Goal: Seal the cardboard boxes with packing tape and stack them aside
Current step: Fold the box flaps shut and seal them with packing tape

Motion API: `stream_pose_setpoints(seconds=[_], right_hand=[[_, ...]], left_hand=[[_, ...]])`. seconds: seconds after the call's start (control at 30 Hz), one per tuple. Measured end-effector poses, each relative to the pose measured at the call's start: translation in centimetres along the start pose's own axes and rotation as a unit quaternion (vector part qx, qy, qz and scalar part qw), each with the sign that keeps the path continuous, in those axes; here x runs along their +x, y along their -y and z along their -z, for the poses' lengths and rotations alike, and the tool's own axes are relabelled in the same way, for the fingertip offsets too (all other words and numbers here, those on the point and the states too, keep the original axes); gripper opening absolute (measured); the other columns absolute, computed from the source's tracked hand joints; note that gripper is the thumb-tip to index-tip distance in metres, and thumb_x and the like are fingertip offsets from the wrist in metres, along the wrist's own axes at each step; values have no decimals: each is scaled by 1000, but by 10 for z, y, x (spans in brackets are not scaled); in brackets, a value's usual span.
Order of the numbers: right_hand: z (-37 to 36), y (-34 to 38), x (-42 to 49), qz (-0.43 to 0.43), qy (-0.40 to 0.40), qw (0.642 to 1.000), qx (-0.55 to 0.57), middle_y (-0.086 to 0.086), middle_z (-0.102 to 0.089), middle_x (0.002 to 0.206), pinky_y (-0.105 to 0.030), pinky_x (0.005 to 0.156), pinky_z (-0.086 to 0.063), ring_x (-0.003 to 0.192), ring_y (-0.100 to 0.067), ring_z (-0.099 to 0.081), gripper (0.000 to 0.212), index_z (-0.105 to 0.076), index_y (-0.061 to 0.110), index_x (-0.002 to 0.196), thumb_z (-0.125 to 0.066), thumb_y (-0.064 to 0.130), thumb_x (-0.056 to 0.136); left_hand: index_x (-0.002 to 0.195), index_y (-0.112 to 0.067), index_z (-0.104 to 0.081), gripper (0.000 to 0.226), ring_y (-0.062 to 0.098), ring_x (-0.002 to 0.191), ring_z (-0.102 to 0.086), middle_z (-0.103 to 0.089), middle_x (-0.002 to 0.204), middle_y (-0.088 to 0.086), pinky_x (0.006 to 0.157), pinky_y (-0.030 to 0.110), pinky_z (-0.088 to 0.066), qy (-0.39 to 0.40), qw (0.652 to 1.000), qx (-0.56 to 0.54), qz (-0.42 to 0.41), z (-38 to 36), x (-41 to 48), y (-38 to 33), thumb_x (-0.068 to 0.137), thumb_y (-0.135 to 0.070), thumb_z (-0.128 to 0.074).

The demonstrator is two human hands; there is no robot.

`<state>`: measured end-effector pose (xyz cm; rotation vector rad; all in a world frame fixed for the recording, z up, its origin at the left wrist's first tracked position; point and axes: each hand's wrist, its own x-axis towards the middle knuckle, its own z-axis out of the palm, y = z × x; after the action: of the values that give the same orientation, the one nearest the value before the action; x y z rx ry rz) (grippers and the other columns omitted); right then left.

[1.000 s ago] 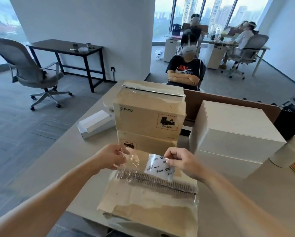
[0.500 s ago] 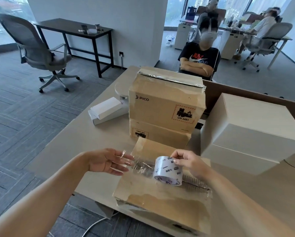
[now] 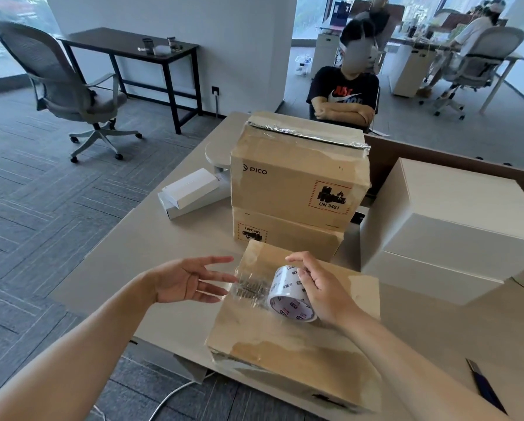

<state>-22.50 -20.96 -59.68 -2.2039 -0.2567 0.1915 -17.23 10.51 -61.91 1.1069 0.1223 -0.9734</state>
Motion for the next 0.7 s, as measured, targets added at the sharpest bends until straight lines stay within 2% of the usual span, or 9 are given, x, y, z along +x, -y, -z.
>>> stream_pose_setpoints(seconds=[0.1,0.2,0.3,0.37,0.4,0.47,0.5,0.63,0.7], right_hand=[[-6,1,4,17,-20,1000,-4,22,-59,121,-18,87,-44,107,3,-55,30,-55,42,114,-37,20,105],[-10,1,5,30,-27,999,-8,21,-59,118,-21,91,-42,109,4,-53,29,-60,39,110,-40,19,104],[-9,6,3,29,-7,1000,0,25,-56,118,-26,90,-45,108,3,-53,19,-56,42,112,-44,43,97],[-4,11,1,24,28,999,-3,26,-52,119,-25,89,-48,107,2,-53,36,-51,46,117,-54,61,84],[-3,12,-1,28,42,998,-30,26,-49,119,-22,88,-47,106,3,-52,49,-46,48,121,-63,63,77],[-2,10,-5,42,53,995,-79,25,-46,118,-10,84,-42,102,4,-52,74,-33,48,130,-77,54,72],[-3,7,-7,42,47,994,-85,22,-46,116,-7,81,-42,100,2,-54,80,-28,46,132,-79,50,71],[-9,-9,-13,43,-2,998,-53,15,-54,115,-22,82,-50,100,-2,-57,70,-32,40,120,-76,62,70],[-10,-12,-14,55,-29,998,-26,18,-53,118,-29,84,-53,106,-2,-55,68,-40,41,121,-77,63,68]], left_hand=[[133,-16,-54,44,35,87,-70,-56,135,29,82,44,-58,-5,999,13,-30,0,0,-1,95,-3,-36],[105,-7,-60,22,36,83,-68,-61,128,28,83,43,-57,-54,994,81,-41,-5,1,-2,99,-15,-40],[94,-4,-58,16,33,78,-68,-70,115,22,87,49,-55,-118,974,183,-63,-12,4,-1,100,-18,-54],[99,-6,-57,8,30,73,-70,-75,104,15,86,52,-57,-157,949,259,-89,-18,6,3,95,-8,-64],[106,-12,-57,15,29,71,-70,-76,100,12,81,50,-59,-179,938,279,-97,-20,8,4,94,-6,-64],[116,-28,-51,32,29,70,-71,-77,97,10,66,40,-60,-215,936,258,-100,-23,10,5,96,-6,-63],[117,-28,-49,32,29,71,-71,-77,97,11,62,36,-59,-232,942,223,-95,-23,9,4,97,-6,-61],[112,0,-61,27,33,92,-72,-74,107,18,82,38,-59,-231,966,115,-32,-11,2,-2,86,-4,-69],[108,2,-66,35,29,95,-72,-73,110,18,81,34,-59,-218,975,35,-14,-4,-1,-1,75,-9,-74]])
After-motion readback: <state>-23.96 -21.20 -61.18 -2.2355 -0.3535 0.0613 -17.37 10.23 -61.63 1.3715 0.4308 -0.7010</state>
